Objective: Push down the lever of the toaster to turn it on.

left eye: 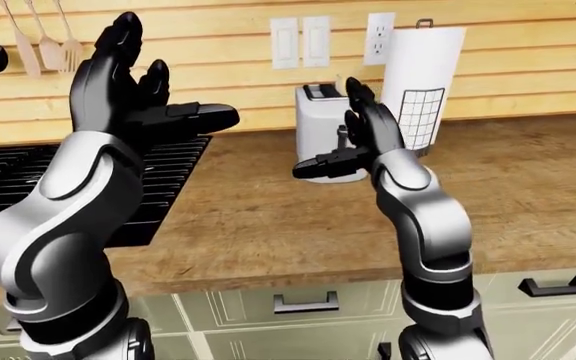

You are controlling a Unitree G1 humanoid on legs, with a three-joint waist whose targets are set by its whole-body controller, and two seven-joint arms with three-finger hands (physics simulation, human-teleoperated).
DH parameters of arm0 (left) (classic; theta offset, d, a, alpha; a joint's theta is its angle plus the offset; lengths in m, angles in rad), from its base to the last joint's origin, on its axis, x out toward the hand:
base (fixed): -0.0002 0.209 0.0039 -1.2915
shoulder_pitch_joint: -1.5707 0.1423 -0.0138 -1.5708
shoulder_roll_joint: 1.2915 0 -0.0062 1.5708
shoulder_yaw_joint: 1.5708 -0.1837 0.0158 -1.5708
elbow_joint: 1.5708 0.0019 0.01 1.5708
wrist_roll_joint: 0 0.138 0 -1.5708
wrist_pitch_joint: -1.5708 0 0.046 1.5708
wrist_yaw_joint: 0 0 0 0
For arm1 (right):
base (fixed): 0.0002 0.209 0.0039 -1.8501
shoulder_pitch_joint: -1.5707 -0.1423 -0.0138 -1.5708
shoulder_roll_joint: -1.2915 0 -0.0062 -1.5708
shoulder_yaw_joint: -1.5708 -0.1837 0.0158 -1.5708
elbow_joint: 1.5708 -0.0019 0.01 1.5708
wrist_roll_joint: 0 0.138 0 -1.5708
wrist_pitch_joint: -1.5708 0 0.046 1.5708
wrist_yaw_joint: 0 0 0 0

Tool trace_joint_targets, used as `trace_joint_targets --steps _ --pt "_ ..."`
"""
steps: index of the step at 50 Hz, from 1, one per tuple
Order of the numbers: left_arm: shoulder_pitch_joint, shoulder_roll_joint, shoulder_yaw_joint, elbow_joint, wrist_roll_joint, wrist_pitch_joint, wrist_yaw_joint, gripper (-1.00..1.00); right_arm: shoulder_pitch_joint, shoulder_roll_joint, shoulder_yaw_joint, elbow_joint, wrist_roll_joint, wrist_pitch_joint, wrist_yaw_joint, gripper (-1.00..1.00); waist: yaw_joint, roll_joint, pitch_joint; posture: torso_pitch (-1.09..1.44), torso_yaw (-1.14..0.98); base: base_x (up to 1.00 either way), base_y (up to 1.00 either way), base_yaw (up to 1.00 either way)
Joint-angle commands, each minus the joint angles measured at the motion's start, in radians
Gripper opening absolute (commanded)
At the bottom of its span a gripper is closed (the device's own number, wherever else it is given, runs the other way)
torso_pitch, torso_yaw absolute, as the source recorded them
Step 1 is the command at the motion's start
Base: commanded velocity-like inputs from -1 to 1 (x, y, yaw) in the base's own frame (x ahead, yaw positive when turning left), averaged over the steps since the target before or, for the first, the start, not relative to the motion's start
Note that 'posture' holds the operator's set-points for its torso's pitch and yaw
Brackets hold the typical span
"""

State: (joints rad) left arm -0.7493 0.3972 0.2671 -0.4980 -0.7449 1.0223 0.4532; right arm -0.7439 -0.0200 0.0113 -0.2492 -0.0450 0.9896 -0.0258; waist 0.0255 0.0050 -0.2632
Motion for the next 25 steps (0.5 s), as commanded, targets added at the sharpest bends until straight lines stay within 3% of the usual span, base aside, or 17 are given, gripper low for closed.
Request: trace_joint_targets --steps 1,25 --pt "-0.028 0.010 0.008 -0.012 0.004 -0.028 -0.002 1.00 -0.032 -0.003 -0.009 0.001 -0.005 -0.053 -0.002 1.00 0.000 0.003 -0.010 -0.38 0.00 0.00 0.00 0.00" --pt "-0.033 0.017 0.011 -0.010 -0.016 -0.030 0.012 1.00 -0.092 -0.034 -0.048 0.297 0.029 -0.237 -0.029 1.00 0.004 0.005 -0.015 -0.38 0.00 0.00 0.00 0.00"
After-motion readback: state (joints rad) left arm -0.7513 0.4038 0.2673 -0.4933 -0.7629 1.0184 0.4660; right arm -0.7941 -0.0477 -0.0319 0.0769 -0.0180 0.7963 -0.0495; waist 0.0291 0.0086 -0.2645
